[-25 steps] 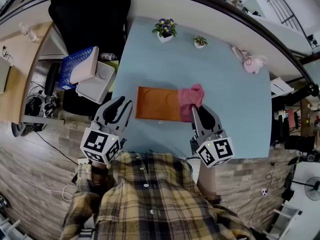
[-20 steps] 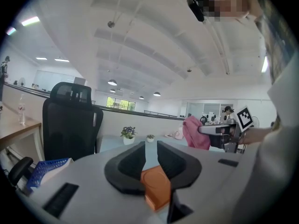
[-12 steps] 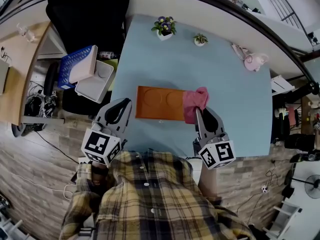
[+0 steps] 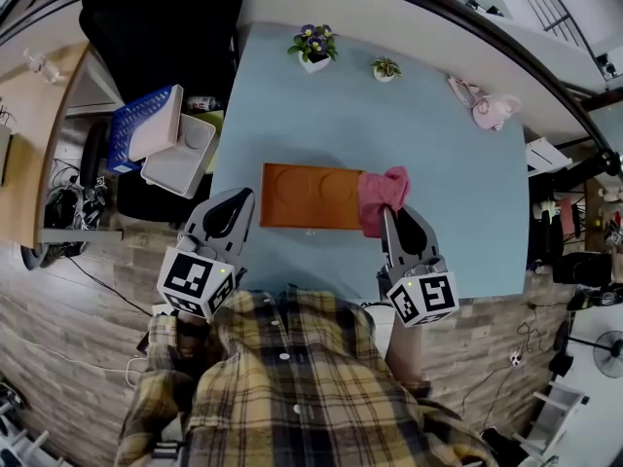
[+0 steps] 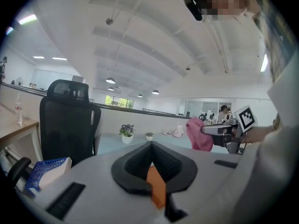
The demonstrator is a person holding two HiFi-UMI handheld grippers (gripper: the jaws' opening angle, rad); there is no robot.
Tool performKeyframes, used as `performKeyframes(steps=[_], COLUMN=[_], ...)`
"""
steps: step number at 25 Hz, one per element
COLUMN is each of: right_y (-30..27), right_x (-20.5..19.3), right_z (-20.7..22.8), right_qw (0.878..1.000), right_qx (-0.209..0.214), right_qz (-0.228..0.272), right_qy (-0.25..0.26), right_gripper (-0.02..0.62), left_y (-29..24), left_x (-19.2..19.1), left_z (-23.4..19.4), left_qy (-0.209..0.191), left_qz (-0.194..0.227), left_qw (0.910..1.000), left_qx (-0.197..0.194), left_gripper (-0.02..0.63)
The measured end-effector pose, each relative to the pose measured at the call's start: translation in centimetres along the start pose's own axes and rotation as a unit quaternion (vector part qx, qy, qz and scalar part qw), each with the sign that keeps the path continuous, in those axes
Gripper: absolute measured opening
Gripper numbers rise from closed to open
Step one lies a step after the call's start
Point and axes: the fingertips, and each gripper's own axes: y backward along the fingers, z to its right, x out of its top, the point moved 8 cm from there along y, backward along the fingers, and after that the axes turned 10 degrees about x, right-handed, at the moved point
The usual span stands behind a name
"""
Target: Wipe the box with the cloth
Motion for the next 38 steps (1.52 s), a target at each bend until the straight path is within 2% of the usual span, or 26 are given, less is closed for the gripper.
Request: performKeyframes(steps=[27,38], right_y=[-0.5,-1.4], right_x=[-0.6,-0.6], right_z=[0.7,0.2], right_qw=[1.0,0.999], right_qx=[0.005,0.018], right_qz=[-0.021,-0.028], right_qy=[0.01,0.012], right_gripper=[0.049,0.049], left_y=[0.1,-0.2], left_x=[-0.3,-0.2], left_z=[0.0,0.0], left_qy=[-0.004,-0.004], left_qz=[-0.003,-0.004], left_qw=[0.9998,0.9997], left_qx=[0.021,0.024], left_gripper=[-0.009,-0.009])
